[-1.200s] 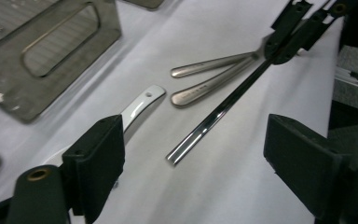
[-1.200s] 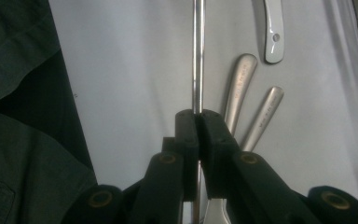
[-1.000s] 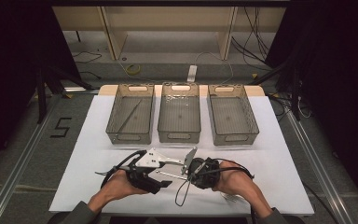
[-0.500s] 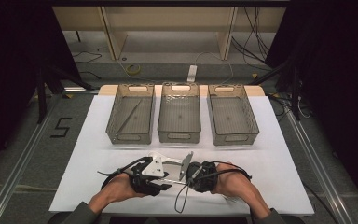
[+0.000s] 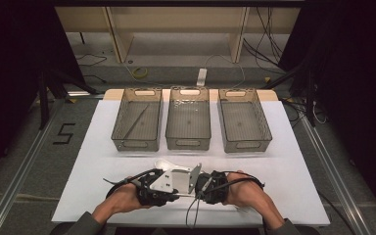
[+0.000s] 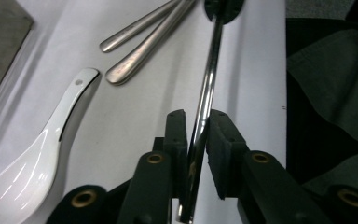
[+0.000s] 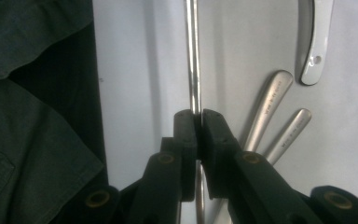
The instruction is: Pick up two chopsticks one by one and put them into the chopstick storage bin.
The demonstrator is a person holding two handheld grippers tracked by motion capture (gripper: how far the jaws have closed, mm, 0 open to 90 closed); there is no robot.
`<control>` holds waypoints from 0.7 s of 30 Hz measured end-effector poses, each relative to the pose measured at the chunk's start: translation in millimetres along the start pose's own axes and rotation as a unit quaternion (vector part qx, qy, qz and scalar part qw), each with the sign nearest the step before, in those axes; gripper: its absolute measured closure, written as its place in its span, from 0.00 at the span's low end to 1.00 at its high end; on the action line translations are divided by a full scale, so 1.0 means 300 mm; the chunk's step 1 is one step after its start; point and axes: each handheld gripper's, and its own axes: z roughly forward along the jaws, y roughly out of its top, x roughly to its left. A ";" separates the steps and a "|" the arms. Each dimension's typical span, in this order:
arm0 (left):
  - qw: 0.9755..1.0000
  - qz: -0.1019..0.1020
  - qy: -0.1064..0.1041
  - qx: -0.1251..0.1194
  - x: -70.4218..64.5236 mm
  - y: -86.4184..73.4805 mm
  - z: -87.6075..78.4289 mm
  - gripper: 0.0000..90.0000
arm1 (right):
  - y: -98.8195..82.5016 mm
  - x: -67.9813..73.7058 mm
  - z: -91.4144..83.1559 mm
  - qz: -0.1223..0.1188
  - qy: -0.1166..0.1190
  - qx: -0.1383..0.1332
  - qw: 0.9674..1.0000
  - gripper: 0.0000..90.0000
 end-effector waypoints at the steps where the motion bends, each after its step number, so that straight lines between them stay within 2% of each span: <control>1: 1.000 0.002 -0.003 -0.003 -0.003 0.000 0.001 0.91 | -0.002 -0.002 -0.001 0.004 -0.002 -0.001 1.000 0.92; 4: 1.000 0.002 0.000 -0.005 -0.001 0.002 -0.005 0.92 | -0.011 -0.014 -0.004 0.013 -0.009 -0.012 1.000 0.89; 5: 1.000 0.001 0.002 -0.007 0.003 0.000 -0.009 0.93 | -0.011 -0.018 -0.010 0.026 -0.011 -0.015 1.000 0.87; 7: 1.000 -0.005 0.012 -0.008 0.011 -0.004 -0.018 0.93 | -0.018 -0.034 -0.022 0.033 -0.016 -0.032 0.999 0.80; 8: 1.000 -0.012 0.019 -0.008 0.015 -0.008 -0.020 0.93 | -0.022 -0.038 -0.031 0.050 -0.016 -0.043 0.998 0.79; 9: 1.000 -0.015 0.026 -0.007 0.021 -0.011 -0.022 0.93 | -0.026 -0.042 -0.040 0.065 -0.017 -0.056 0.996 0.76; 11: 0.999 -0.024 0.038 -0.006 0.030 -0.016 -0.027 0.93 | -0.038 -0.053 -0.059 0.076 -0.021 -0.076 0.994 0.67; 15: 0.997 -0.041 0.059 -0.013 0.044 -0.021 -0.039 0.93 | -0.059 -0.070 -0.088 0.116 -0.029 -0.104 0.987 0.58; 18: 0.995 -0.060 0.074 -0.015 0.057 -0.026 -0.045 0.93 | -0.068 -0.081 -0.100 0.137 -0.040 -0.120 0.982 0.50; 21: 0.993 -0.081 0.088 -0.020 0.068 -0.034 -0.050 0.93 | -0.076 -0.088 -0.107 0.154 -0.050 -0.136 0.977 0.46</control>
